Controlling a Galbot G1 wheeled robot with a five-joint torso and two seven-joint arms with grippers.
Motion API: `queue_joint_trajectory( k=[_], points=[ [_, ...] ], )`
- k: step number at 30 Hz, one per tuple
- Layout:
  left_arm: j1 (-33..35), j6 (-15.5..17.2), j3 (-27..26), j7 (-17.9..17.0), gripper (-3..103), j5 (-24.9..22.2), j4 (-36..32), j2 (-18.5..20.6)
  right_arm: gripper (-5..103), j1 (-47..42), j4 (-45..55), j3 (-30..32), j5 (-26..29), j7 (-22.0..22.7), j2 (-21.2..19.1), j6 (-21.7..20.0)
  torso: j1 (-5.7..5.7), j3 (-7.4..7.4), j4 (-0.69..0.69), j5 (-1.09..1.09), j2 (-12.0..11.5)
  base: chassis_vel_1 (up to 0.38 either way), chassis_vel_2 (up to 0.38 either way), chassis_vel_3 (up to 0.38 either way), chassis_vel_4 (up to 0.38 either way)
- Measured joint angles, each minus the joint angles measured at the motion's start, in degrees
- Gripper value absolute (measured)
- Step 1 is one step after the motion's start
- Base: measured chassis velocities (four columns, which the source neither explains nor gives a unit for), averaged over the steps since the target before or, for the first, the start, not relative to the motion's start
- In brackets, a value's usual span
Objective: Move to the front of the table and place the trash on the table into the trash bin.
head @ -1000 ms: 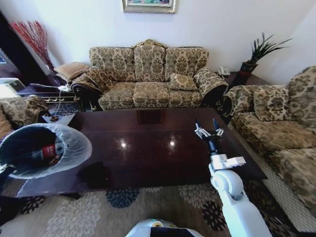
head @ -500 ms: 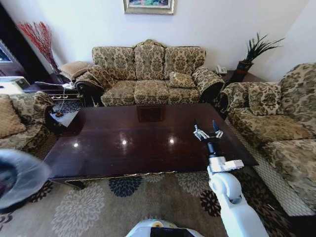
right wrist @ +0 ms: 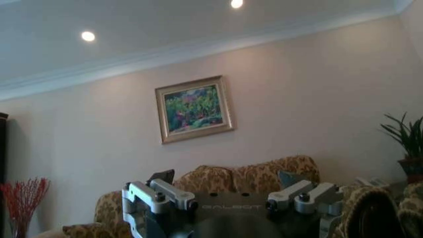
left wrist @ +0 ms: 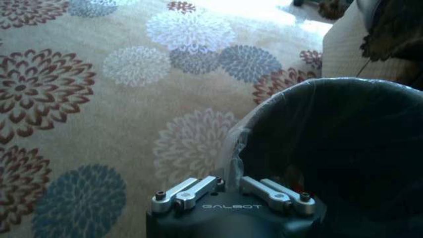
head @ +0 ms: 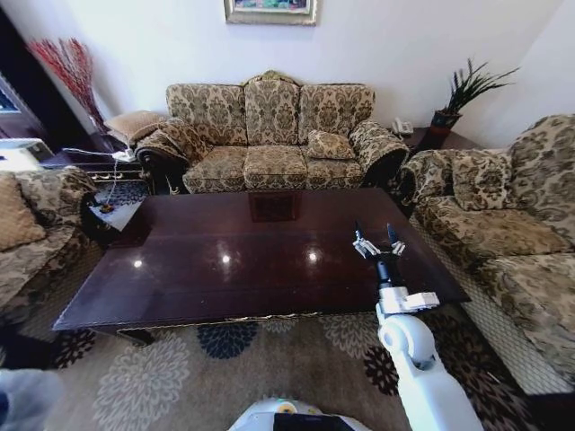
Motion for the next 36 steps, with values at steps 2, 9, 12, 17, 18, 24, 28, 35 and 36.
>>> queue_joint_trajectory(
  k=[2, 9, 12, 17, 18, 24, 28, 35, 36],
  points=[
    [-1.3, -0.3, 3.0, 2.6, 0, 1.6, 5.2, -0.6, 100, -0.8, -0.1, 0.8, 0.1, -0.4, -0.5, 0.5, 0.00, 0.00, -0.01, -0.04, 0.0, 0.000, 0.000, 0.000, 0.000],
    [-6.3, 2.1, 11.3, 5.7, 0, 2.2, 11.3, -4.1, 100, -1.9, -0.1, 1.4, -0.5, -0.6, -0.7, 1.0, 0.00, 0.00, -0.01, -0.04, 0.0, 0.000, 0.000, 0.000, 0.000],
    [-7.3, 2.7, 13.5, 6.2, 0, 2.6, 11.4, -5.7, 100, -2.1, 0.4, 1.2, -0.9, -0.3, -0.6, 1.0, 0.00, 0.00, -0.03, -0.05, 0.0, 0.000, 0.000, 0.000, 0.000],
    [-8.6, 2.8, 16.9, 9.1, 0, 5.3, 14.3, -7.3, 100, -2.9, 1.1, 1.2, -1.7, 0.1, -0.6, 0.8, 0.00, 0.00, -0.01, 0.00, 0.0, 0.000, 0.000, 0.000, 0.000],
    [-8.7, 2.8, 17.3, 9.8, 0, 5.8, 15.3, -7.3, 100, -3.3, 1.2, 1.2, -1.8, 0.1, -0.6, 0.8, 0.00, 0.00, 0.00, 0.00, 0.0, 0.000, 0.000, 0.000, 0.000],
    [-8.9, 2.5, 19.0, 15.1, 0, 7.5, 19.3, -7.7, 100, -4.7, 1.7, 1.3, -2.2, 0.2, -0.4, 0.8, 0.00, 0.00, 0.02, -0.02, 0.0, 0.000, 0.000, 0.000, 0.000],
    [-10.1, 3.9, 20.3, 18.9, 0, 8.2, 22.4, -7.4, 100, -5.0, 2.0, 1.1, -3.0, 0.6, -0.2, 0.8, 0.00, 0.00, 0.00, 0.00, 0.0, 0.000, 0.000, 0.000, 0.000],
    [-11.3, 4.7, 21.1, 19.7, -3, 9.9, 24.3, -7.7, 100, -5.6, 2.4, 1.1, -3.4, 0.9, 0.2, 0.7, 0.00, 0.00, 0.01, -0.01, 0.0, 0.000, 0.000, 0.000, 0.000],
    [-11.3, 4.9, 21.0, 20.0, 2, 9.9, 24.3, -7.7, 100, -5.7, 2.5, 1.2, -3.4, 0.9, 0.2, 0.7, 0.00, 0.00, 0.00, 0.03, 0.0, 0.000, 0.000, 0.000, 0.000]
  ],
)
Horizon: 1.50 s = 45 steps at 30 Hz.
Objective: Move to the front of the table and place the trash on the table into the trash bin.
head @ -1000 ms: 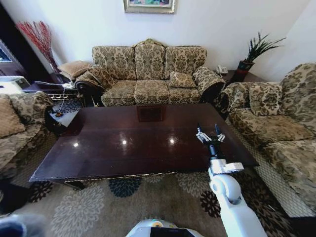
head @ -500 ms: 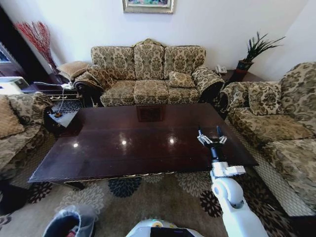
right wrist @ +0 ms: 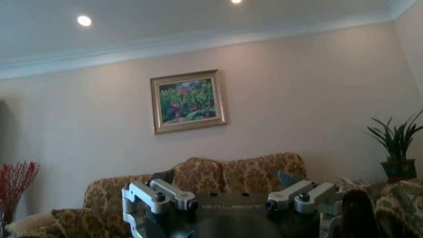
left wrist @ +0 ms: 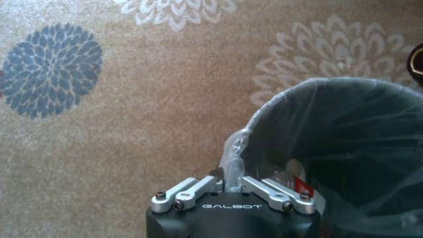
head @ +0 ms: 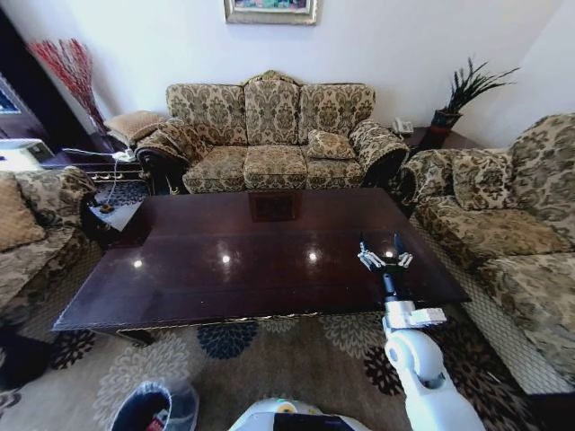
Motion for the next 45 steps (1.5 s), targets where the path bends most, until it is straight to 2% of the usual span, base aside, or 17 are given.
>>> queue_joint_trajectory(
  k=[2, 4, 7, 13, 17, 21, 24, 26, 30, 33, 34, 37, 38, 39, 41, 42, 45],
  points=[
    [0.2, 0.0, -0.3, 0.6, 14, 0.3, 0.5, 0.4, 100, -0.1, -0.1, 0.4, 0.1, 0.0, 0.0, 0.0, 0.00, 0.00, 0.02, -0.03, 0.0, 0.000, 0.000, 0.000, 0.000],
    [0.3, 0.0, -0.4, 0.7, 14, 0.3, 0.5, 0.6, 100, -0.1, -0.2, 0.4, 0.1, 0.0, 0.0, 0.0, 0.00, 0.00, 0.01, -0.03, 0.0, 0.000, 0.000, 0.000, 0.000],
    [1.5, 0.9, -0.5, 0.5, 30, 1.6, -0.7, 0.7, 100, 0.0, -0.6, 0.5, 0.2, 0.0, 0.2, 0.1, 0.00, 0.00, -0.01, -0.08, 0.0, 0.000, 0.000, 0.000, 0.000],
    [8.0, 8.6, -3.4, 3.8, 51, 4.0, -6.2, 1.8, 100, 0.4, -1.9, 1.4, 1.1, -0.1, 0.5, 0.7, 0.00, 0.00, 0.00, -0.04, 0.0, 0.000, 0.000, 0.000, 0.000],
    [13.6, 16.9, -6.5, 12.8, 68, 7.6, -13.1, -0.5, 100, 0.4, -3.4, 2.2, 2.3, -0.7, -0.9, 1.6, 0.00, 0.00, 0.02, -0.04, 0.0, 0.000, 0.000, 0.000, 0.000],
    [14.6, 18.3, -7.2, 17.0, 78, 9.6, -12.8, -0.8, 100, 0.5, -4.5, 2.7, 2.6, -1.1, -1.3, 2.4, 0.00, 0.00, 0.00, -0.02, 0.0, 0.000, 0.000, 0.000, 0.000],
    [15.9, 19.7, -8.3, 24.2, 94, 12.3, -12.2, -2.5, 100, 0.7, -5.4, 2.9, 3.1, -1.4, -0.4, 2.9, 0.00, 0.00, 0.01, -0.07, 0.0, 0.000, 0.000, 0.000, 0.000],
    [16.0, 19.9, -9.5, 26.5, 98, 12.9, -12.1, -3.0, 100, 0.5, -5.6, 2.8, 3.0, -1.4, 0.0, 3.3, 0.00, 0.00, 0.02, -0.07, 0.0, 0.000, 0.000, 0.000, 0.000],
    [15.9, 20.5, -11.9, 26.9, 99, 11.4, -11.9, -2.1, 100, 0.2, -5.6, 2.9, 3.1, -1.5, -0.2, 3.4, 0.00, 0.00, 0.01, -0.08, 0.0, 0.000, 0.000, 0.000, 0.000],
    [15.9, 20.5, -17.6, 27.3, 100, 4.9, -14.5, 0.8, 100, 0.2, -5.5, 4.5, 4.1, -1.3, -1.3, 3.0, 0.00, 0.00, 0.01, -0.06, 0.0, 0.000, 0.000, 0.000, 0.000],
    [15.9, 20.5, -17.6, 27.3, 100, 4.9, -14.5, 0.8, 100, 0.2, -5.5, 4.5, 4.1, -1.3, -1.3, 3.0, 0.00, 0.00, 0.01, -0.06, 0.0, 0.000, 0.000, 0.000, 0.000],
    [16.5, 17.2, -20.7, 27.4, 100, 2.0, -24.3, 3.1, 100, -0.1, -4.2, 5.4, 2.8, 1.7, -1.7, -0.9, 0.00, 0.00, 0.03, -0.08, 0.0, 0.000, 0.000, 0.000, 0.000],
    [16.5, 17.2, -20.7, 27.4, 100, 2.0, -24.3, 3.1, 100, -0.1, -4.2, 5.4, 2.8, 1.7, -1.7, -0.9, 0.00, 0.00, 0.03, -0.08, 0.0, 0.000, 0.000, 0.000, 0.000],
    [16.5, 16.3, -21.7, 27.4, 100, 2.7, -32.1, 4.8, 100, -0.6, -2.3, 5.3, 0.7, 4.9, -1.5, -4.7, 0.00, 0.01, 0.00, -0.02, 0.0, 0.000, 0.000, 0.000, 0.000],
    [16.0, 15.8, -21.9, 28.3, 100, 6.5, -43.9, 7.3, 100, -1.9, 1.5, 5.1, -1.0, 7.5, -0.9, -9.4, 0.00, 0.01, -0.01, -0.06, 0.0, 0.000, 0.000, 0.000, 0.000],
    [16.0, 15.8, -21.9, 28.3, 100, 6.5, -43.9, 7.3, 100, -1.9, 1.5, 5.1, -1.0, 7.5, -0.9, -9.4, 0.00, 0.01, -0.01, -0.06, 0.0, 0.000, 0.000, 0.000, 0.000],
    [13.6, 13.6, -17.7, 32.0, 100, 12.6, -59.8, 12.7, 100, -6.1, 8.4, 3.4, -1.6, 10.3, 0.0, -15.1, 0.01, 0.01, -0.02, -0.03, 0.0, 0.000, 0.000, 0.000, 0.000]
  ],
)
